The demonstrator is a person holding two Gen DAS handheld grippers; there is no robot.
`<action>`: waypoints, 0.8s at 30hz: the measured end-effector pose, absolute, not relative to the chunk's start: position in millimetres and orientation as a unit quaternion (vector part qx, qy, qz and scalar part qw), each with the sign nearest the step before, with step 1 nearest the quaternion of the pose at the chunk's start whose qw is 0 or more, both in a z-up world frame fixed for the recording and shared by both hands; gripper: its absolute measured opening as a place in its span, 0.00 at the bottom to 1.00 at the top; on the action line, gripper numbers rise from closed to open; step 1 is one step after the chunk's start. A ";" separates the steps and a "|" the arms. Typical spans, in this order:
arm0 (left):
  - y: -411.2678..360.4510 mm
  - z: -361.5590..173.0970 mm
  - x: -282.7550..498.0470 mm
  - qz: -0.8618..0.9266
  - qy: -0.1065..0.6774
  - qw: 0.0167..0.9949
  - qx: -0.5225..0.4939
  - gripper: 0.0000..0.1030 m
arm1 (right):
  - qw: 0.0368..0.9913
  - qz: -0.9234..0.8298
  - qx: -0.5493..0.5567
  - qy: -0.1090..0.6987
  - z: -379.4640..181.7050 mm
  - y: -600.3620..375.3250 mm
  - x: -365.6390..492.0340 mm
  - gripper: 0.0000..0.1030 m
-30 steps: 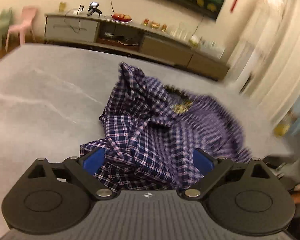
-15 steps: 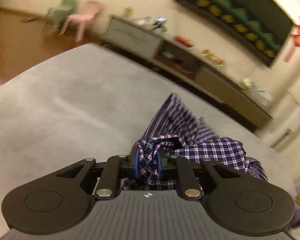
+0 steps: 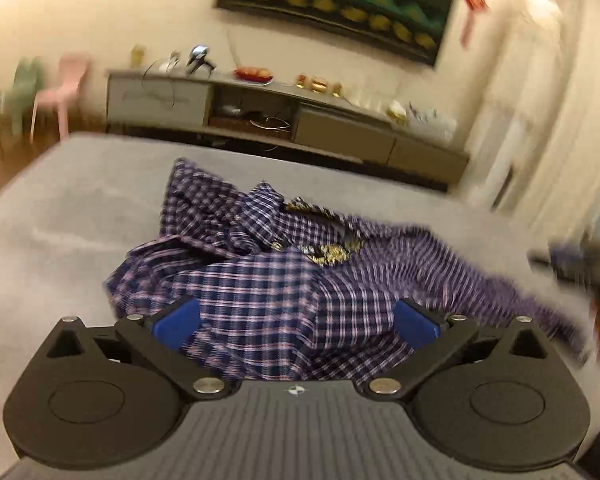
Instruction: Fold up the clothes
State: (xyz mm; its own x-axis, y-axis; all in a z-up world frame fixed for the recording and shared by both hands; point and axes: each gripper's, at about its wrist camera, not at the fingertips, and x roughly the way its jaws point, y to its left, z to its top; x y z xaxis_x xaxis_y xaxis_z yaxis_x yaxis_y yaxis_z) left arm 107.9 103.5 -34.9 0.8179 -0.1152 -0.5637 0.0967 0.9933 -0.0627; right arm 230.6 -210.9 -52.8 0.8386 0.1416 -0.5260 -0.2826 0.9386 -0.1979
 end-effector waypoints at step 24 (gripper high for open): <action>273.6 -3.6 152.1 0.072 0.253 0.965 -0.012 0.52 | 0.858 0.258 -0.325 0.303 -120.3 -82.2 368.4 0.45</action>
State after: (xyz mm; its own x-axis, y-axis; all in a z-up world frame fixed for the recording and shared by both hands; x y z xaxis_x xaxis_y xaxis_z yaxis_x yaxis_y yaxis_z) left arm 152.1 273.6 -3.6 0.8617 0.1331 -0.4897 -0.1453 0.9893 0.0132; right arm 368.4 -82.2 -120.3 0.6826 0.2452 -0.6884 -0.6401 0.6551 -0.4014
